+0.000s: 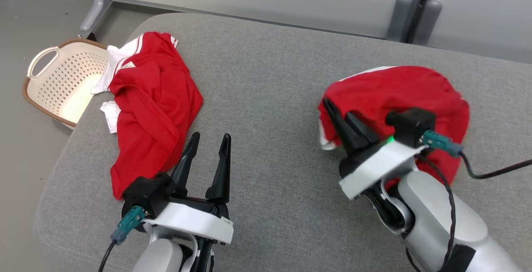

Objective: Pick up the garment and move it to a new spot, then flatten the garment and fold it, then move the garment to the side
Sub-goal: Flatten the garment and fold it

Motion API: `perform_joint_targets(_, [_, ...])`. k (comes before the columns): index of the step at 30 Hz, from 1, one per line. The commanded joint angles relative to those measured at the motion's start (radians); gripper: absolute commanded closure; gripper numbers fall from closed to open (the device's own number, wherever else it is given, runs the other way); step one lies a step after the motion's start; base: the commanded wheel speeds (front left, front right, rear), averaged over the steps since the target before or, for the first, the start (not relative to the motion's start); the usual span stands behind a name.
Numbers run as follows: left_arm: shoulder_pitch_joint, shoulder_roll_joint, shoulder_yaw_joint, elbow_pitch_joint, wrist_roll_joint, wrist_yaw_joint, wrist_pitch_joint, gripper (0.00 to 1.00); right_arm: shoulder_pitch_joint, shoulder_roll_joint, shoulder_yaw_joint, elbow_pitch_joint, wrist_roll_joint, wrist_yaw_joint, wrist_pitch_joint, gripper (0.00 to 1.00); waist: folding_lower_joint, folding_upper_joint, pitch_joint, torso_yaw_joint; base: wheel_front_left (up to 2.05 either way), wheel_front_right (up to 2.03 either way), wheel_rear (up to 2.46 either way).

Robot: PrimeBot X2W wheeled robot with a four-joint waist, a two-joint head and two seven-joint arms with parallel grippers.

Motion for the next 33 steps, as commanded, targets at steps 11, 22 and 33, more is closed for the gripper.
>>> perform_joint_targets(11, [0.036,0.004,0.03,0.012,0.023,-0.016,-0.002,0.0,-0.069,0.022,-0.318,-0.16,0.257,0.0,-0.004,1.0,0.0,0.0,-0.062,-0.076,0.0,0.0,0.0])
perform_joint_targets(22, [-0.005,0.005,-0.008,0.021,0.037,-0.016,-0.002,0.0,-0.12,-0.049,-0.772,0.334,0.49,0.0,0.096,0.0,0.0,0.0,0.005,-0.139,0.0,0.0,0.0])
perform_joint_targets(33, [-0.033,0.004,-0.028,0.018,0.02,0.005,-0.002,0.0,-0.354,-0.143,-0.853,0.804,0.401,0.0,0.043,0.0,0.0,0.0,0.024,-0.18,0.0,0.0,0.0])
